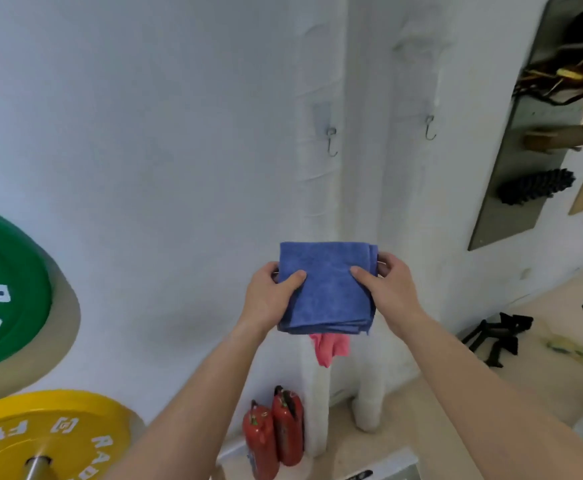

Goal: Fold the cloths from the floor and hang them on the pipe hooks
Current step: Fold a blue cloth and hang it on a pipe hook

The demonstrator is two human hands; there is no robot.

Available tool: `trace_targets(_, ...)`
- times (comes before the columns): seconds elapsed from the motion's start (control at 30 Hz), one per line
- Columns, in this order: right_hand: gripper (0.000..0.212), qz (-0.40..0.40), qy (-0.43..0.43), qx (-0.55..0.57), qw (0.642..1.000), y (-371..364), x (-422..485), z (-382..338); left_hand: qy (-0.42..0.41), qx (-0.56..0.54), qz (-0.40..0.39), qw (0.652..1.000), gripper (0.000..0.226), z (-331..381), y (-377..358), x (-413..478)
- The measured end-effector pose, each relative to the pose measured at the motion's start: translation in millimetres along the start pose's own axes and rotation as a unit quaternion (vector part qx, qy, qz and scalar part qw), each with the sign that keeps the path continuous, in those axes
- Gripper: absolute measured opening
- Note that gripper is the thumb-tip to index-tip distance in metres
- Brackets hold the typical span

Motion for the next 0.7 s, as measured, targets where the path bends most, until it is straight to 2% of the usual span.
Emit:
trace_targets(0.23, 0.038, -0.027, 0.108, 0.014, 0.994, 25.6, 161.7, -109.1, -0.080, 0.002, 0.089, 0.993, 0.025, 118.2, -18.4, 126.1)
trace_targets(0.37, 0.045, -0.023, 0.147, 0.022, 0.989, 25.3, 231.8, -149.0, -0.104, -0.007, 0.132, 0.986, 0.025, 160.6, -16.6, 182.6)
trace_targets(0.57, 0.055, -0.033, 0.109, 0.040, 0.993, 20.5, 299.5, -133.3, -0.078, 0.018, 0.158, 0.984, 0.047, 167.0, -22.9, 232.1)
trace_targets(0.7, 0.044, -0.047, 0.097, -0.003, 0.994, 7.8, 316.5, -115.0, -0.055, 0.043, 0.163, 0.984, 0.047, 149.0, -19.8, 247.8)
Point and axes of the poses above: each hand's wrist, its own x-axis towards the middle knuckle, its own y-axis out of the back of the hand, z = x × y, the point moved 5 cm from there along x, towards the middle knuckle, and after that the axes turned 6 degrees about -z, right-handed, at the moved point
